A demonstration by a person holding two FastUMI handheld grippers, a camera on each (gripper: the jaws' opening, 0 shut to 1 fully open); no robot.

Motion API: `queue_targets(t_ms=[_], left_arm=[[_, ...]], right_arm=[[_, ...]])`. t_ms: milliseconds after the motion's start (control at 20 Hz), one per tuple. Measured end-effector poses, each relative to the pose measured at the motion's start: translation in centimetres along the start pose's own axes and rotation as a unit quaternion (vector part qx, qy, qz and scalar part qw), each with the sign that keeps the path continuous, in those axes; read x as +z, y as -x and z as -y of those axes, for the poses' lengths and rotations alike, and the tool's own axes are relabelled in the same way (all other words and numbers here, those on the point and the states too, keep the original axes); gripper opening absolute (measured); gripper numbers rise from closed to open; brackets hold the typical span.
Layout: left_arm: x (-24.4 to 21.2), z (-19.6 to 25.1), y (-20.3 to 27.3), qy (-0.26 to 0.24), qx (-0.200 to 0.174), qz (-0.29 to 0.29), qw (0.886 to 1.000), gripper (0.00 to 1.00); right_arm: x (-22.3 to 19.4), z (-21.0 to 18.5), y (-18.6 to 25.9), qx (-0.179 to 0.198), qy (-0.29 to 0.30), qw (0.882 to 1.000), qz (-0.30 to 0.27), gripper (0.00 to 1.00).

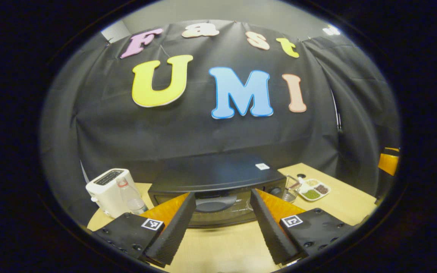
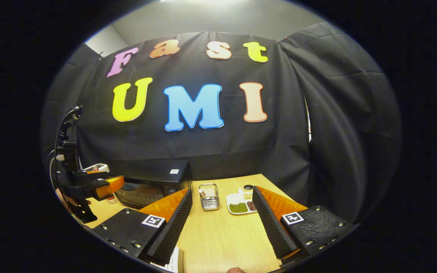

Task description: Open the electric oven with the left hand, put the food in, and close the electric oven.

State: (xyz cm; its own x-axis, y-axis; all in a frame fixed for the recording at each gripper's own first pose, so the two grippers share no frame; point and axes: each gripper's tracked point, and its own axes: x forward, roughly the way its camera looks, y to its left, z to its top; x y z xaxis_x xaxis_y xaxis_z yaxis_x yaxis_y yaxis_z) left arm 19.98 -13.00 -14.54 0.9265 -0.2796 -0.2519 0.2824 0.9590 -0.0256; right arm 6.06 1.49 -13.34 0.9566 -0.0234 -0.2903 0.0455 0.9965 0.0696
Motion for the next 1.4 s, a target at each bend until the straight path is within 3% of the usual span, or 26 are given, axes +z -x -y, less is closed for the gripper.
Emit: queue_targets(t_ms=[250,300,350,400,450,550,900,950,1400], left_arm=[[6.0,2.3,7.3,0.006,0.021,0.069,0.997,1.0],[6.7,2.8,8.8,0.005,0.027,0.078,0.997,0.91],[7.2,3.0,10.3,0.004,0.036,0.088,0.995,1.0],[7.6,3.3,11.9,0.004,0.046,0.097,0.994,0.91],[7.9,3.8,13.6,0.005,0.053,0.103,0.993,1.0],[7.7,4.5,16.5,0.008,0.066,0.105,0.992,1.0],[8.2,5.5,23.4,0.008,0.084,0.119,0.989,1.0],[8.3,5.2,23.9,0.008,0.083,0.121,0.989,0.9],[7.8,1.8,27.7,-0.001,0.078,0.122,0.989,0.9]], right_arm=[[3.5,0.5,2.6,0.04,0.026,0.998,0.046,0.96],[4.0,0.5,3.3,0.05,0.029,0.997,0.052,0.96],[4.3,0.5,3.9,0.06,0.029,0.996,0.058,0.96],[4.4,0.4,4.8,0.072,0.029,0.995,0.062,0.96],[4.8,0.4,5.4,0.081,0.027,0.994,0.065,0.96],[4.9,0.8,6.9,0.094,0.025,0.993,0.071,0.96],[5.7,0.9,10.4,0.102,0.019,0.991,0.086,0.96],[5.7,0.6,10.7,0.104,0.018,0.991,0.085,0.96],[7.3,-2.3,13.5,0.089,0.024,0.99,0.105,0.98]])
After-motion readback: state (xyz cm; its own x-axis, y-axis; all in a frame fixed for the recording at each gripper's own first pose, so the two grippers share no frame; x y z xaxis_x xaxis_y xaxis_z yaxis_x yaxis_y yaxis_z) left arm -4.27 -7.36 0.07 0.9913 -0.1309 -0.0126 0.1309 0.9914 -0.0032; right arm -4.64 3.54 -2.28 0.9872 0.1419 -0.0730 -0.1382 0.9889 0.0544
